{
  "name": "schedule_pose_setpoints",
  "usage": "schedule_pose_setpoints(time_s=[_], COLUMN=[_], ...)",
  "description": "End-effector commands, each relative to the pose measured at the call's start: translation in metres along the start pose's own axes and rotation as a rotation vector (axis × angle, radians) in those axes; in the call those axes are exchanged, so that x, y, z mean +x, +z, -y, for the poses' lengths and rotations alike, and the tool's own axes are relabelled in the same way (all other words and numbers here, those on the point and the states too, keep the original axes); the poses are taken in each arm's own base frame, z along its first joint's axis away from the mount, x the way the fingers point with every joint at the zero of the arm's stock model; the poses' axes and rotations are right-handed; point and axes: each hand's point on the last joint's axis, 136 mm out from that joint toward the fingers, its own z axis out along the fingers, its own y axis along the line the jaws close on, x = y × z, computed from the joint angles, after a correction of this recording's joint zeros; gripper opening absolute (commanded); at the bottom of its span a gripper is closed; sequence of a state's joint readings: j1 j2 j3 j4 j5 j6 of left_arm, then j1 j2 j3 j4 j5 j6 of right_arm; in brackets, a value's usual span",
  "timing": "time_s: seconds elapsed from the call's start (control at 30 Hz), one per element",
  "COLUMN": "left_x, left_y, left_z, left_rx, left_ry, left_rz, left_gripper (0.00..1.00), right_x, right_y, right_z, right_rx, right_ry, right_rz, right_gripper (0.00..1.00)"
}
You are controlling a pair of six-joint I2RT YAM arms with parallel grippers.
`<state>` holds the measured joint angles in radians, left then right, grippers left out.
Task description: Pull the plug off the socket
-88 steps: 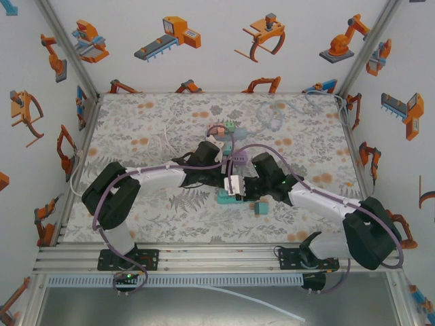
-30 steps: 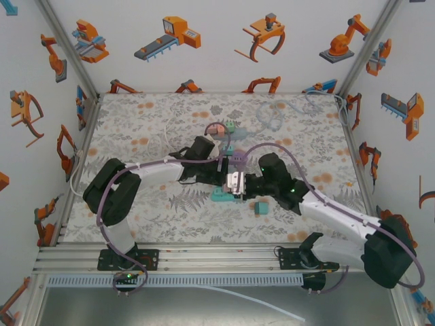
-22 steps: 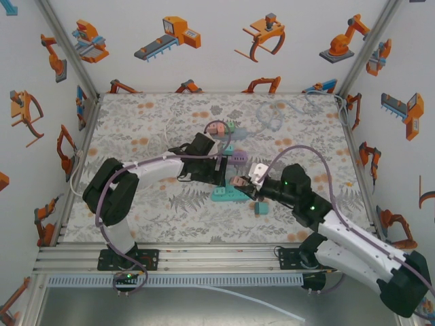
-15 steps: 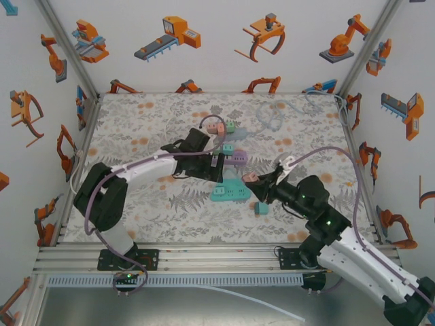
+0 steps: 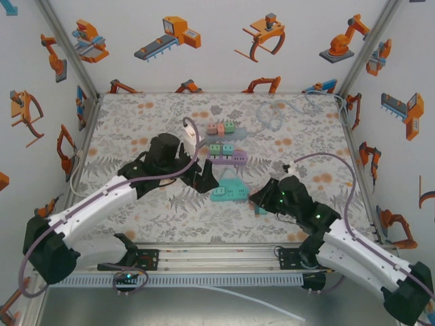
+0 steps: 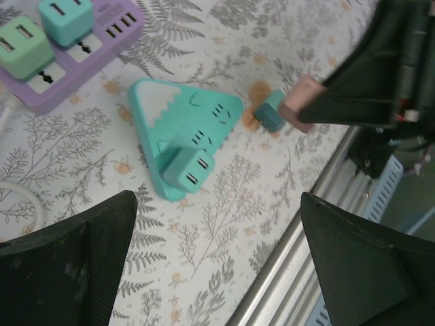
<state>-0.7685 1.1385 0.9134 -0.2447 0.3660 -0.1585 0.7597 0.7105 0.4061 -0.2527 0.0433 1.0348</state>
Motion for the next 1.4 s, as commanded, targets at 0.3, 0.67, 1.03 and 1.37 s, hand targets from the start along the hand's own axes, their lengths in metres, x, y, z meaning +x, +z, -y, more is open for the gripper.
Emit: schedule_pose_setpoints(time_s=[0.3,0.67,1.03,1.37], left_x=[0.019,0.017,0.019,0.02], left_y=[-0.053,-0.047,-0.043,-0.038], left_z=[0.008,0.003,-0.007,-0.01], left_rx=[-0.057,-0.083,-0.123,-0.136], left_ry=[0.148,0.148,0.126,0.119], left_rz=[0.093,0.077,0.068,0.06], left_gripper=[0.97,0.97,0.97,0.97], right_x=[0.025,0.037,0.04,0.041], right_y=[0.048,0.054,0.041,0.031], right_z=[0.0,0.017,0.029,0.037], right_rx=[0.071,0.134,0.161,0.168], right_ry=[0.04,0.045,0.052,0.051], right_rz=[-0.006,-0.013,-0.012,-0.012], right_gripper=[0.03,0.23,0.36,0.45])
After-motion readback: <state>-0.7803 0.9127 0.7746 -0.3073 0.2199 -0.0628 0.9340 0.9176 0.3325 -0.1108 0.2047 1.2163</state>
